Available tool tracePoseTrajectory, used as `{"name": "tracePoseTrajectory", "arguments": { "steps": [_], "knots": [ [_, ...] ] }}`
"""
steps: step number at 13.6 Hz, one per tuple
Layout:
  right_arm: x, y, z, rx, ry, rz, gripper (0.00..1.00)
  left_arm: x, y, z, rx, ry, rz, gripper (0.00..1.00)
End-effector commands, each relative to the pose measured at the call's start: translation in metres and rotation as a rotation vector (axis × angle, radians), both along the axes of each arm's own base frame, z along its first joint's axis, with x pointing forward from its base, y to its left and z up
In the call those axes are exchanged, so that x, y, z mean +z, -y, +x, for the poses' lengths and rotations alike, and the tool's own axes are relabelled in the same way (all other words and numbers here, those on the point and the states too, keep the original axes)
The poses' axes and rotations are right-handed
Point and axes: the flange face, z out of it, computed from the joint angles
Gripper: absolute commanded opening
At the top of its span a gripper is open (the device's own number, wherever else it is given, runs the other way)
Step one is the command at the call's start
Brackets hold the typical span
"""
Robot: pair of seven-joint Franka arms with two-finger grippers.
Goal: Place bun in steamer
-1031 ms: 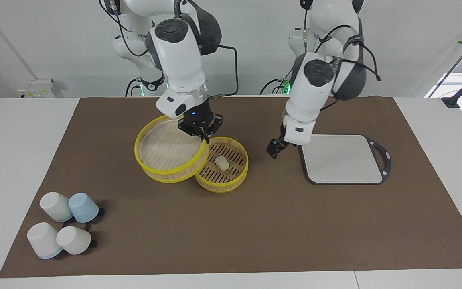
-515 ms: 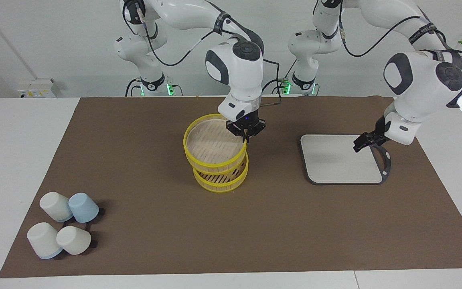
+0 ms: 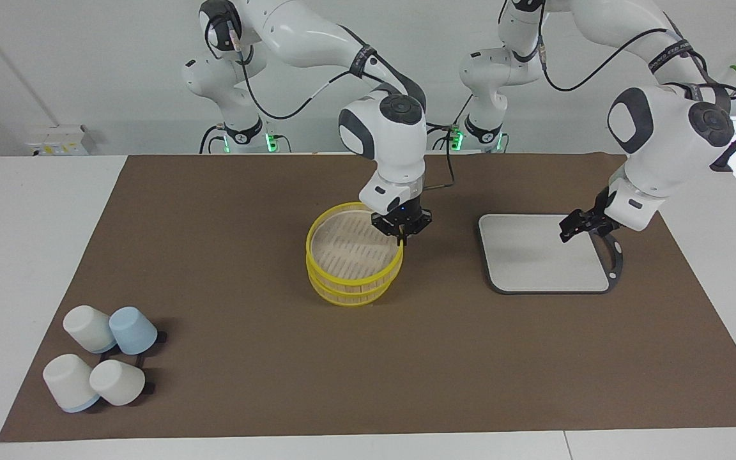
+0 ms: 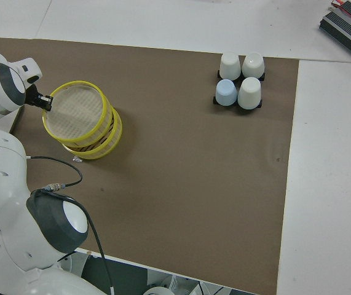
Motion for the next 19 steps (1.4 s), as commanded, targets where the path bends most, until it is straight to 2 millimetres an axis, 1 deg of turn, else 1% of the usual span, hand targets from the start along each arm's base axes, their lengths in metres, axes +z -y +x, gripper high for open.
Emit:
{"name": "tracePoseTrajectory", "arguments": {
  "steps": [1, 2, 3, 4, 7, 9, 10, 11, 12, 15, 16, 17, 18, 19],
  "knots": [
    [-0.012, 0.002, -0.004, -0.007, 0.004, -0.016, 0.00, 0.044, -0.007, -0.015, -0.003, 0.003, 0.013, 1.00],
    [-0.017, 0.005, -0.006, -0.006, -0.006, -0.024, 0.00, 0.060, -0.011, -0.012, -0.002, 0.009, 0.017, 1.00],
    [-0.019, 0.007, -0.008, -0.005, -0.014, -0.031, 0.00, 0.067, -0.017, -0.008, -0.012, -0.003, 0.028, 1.00],
    [-0.020, 0.007, -0.008, -0.005, -0.017, -0.033, 0.00, 0.073, -0.016, -0.006, -0.048, -0.007, 0.044, 1.00],
    [-0.020, 0.008, -0.009, -0.005, -0.017, -0.033, 0.00, 0.078, -0.020, -0.013, -0.077, -0.025, 0.037, 1.00],
    [-0.025, 0.010, -0.011, -0.005, -0.024, -0.038, 0.00, 0.075, -0.014, -0.016, -0.085, -0.033, 0.036, 1.00],
    [-0.028, 0.011, -0.012, -0.004, -0.027, -0.041, 0.00, 0.070, -0.013, -0.019, -0.084, -0.043, 0.036, 1.00],
    [-0.028, 0.011, -0.013, -0.004, -0.024, -0.038, 0.00, 0.069, -0.016, -0.020, -0.076, -0.048, 0.037, 1.00],
    [-0.032, 0.013, -0.015, -0.007, -0.028, -0.041, 0.00, 0.067, -0.016, -0.021, -0.075, -0.054, 0.037, 1.00],
    [-0.034, 0.013, -0.019, -0.004, -0.031, -0.043, 0.00, 0.070, -0.016, -0.018, -0.050, -0.030, 0.041, 1.00],
    [-0.031, 0.011, -0.019, -0.003, -0.029, -0.039, 0.28, 0.070, -0.017, -0.018, -0.047, -0.026, 0.041, 1.00],
    [-0.026, 0.010, -0.018, -0.003, -0.022, -0.034, 0.99, 0.070, -0.017, -0.017, -0.050, -0.022, 0.041, 1.00],
    [-0.013, 0.008, -0.014, 0.001, -0.009, -0.025, 1.00, 0.072, -0.017, -0.016, -0.058, -0.017, 0.037, 1.00],
    [0.009, 0.012, -0.006, -0.010, 0.004, -0.014, 1.00, 0.076, -0.017, -0.016, -0.062, -0.009, 0.033, 1.00]
  ]
}}
